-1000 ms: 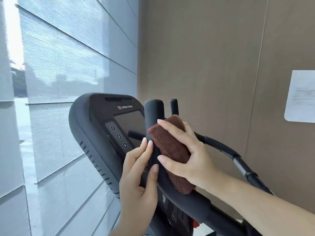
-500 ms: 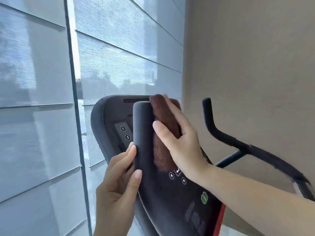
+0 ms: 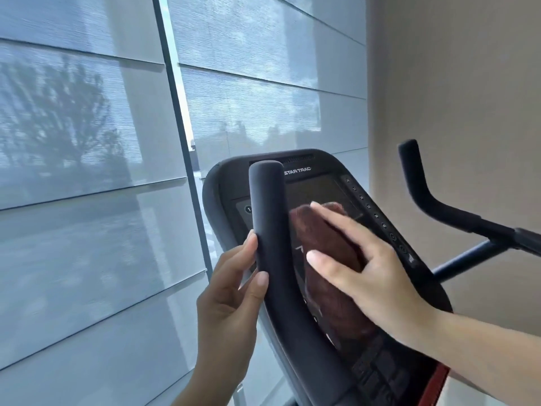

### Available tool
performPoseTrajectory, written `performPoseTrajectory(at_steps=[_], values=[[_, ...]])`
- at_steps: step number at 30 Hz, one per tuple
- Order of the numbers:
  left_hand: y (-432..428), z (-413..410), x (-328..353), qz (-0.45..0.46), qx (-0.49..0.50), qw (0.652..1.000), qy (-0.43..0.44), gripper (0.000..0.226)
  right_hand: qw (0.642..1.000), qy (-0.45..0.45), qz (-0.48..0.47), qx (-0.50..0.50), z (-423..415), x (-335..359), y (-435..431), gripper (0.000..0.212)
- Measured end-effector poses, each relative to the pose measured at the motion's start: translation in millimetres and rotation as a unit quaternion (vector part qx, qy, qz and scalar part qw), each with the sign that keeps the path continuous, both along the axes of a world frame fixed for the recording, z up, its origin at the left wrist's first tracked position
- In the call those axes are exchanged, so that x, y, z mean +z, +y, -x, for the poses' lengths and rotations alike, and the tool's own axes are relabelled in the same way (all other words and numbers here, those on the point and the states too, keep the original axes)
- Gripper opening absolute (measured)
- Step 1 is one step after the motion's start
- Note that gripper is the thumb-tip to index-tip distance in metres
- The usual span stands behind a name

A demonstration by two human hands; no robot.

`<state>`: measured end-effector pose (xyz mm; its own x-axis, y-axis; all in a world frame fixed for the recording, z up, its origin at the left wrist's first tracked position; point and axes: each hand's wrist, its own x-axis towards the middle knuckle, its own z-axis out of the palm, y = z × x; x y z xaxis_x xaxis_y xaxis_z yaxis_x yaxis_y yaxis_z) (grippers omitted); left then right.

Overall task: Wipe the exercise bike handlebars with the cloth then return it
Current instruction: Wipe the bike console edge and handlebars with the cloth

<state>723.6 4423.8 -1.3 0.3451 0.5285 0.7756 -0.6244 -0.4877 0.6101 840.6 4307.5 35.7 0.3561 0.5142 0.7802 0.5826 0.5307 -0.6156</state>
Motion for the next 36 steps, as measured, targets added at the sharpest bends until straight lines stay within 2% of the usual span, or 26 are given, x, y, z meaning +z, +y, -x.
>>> performPoseTrajectory(at_steps=[3, 7, 11, 16, 21, 23, 25, 27, 29, 32, 36], values=[[0.8, 0.2, 0.9, 0.0, -0.003, 1.0, 0.003, 0.045, 0.995, 0.03, -0.093, 0.002, -4.1, 28.7, 30.1, 0.039], [-0.3, -1.3, 0.5, -0.003, -0.019, 1.0, -0.016, 0.044, 0.991, 0.076, -0.074, 0.078, -5.0, 36.1, 49.9, 0.031], [0.8, -4.4, -3.0, 0.003, -0.03, 0.999, -0.019, 0.043, 0.984, 0.13, 0.04, 0.111, -6.1, 10.3, 34.2, 0.02], [5.9, -8.0, -5.8, 0.009, -0.039, 0.998, -0.038, 0.044, 0.942, 0.211, 0.197, 0.171, 1.3, -17.5, 0.6, 0.021], [9.6, -10.3, -9.0, 0.003, -0.07, 0.996, -0.049, 0.047, 0.924, 0.191, 0.303, 0.134, 9.5, -13.6, -33.6, 0.025], [11.2, -10.4, -8.9, 0.002, -0.09, 0.995, -0.053, 0.048, 0.926, 0.147, 0.336, 0.09, 15.7, -4.9, -42.4, 0.029], [13.9, -9.9, -7.8, -0.004, -0.108, 0.993, -0.053, 0.047, 0.94, 0.065, 0.334, 0.004, 23.5, 8.6, -43.3, 0.037], [17.0, -9.7, -6.5, -0.014, -0.124, 0.991, -0.054, 0.048, 0.963, 0.018, 0.251, -0.097, 31.1, 27.9, -34.2, 0.04], [20.1, -9.1, -5.9, -0.03, -0.13, 0.99, -0.049, 0.048, 0.975, -0.005, 0.111, -0.192, 36.8, 47.9, -16.3, 0.035], [31.0, -4.7, -5.1, -0.063, -0.162, 0.984, -0.031, 0.04, 0.946, -0.099, -0.024, -0.307, 52.1, 68.1, 24.8, 0.035], [64.5, 2.0, -1.8, -0.163, -0.174, 0.971, -0.014, 0.041, 0.895, -0.127, -0.027, -0.428, 69.8, 64.2, 49.8, 0.043]])
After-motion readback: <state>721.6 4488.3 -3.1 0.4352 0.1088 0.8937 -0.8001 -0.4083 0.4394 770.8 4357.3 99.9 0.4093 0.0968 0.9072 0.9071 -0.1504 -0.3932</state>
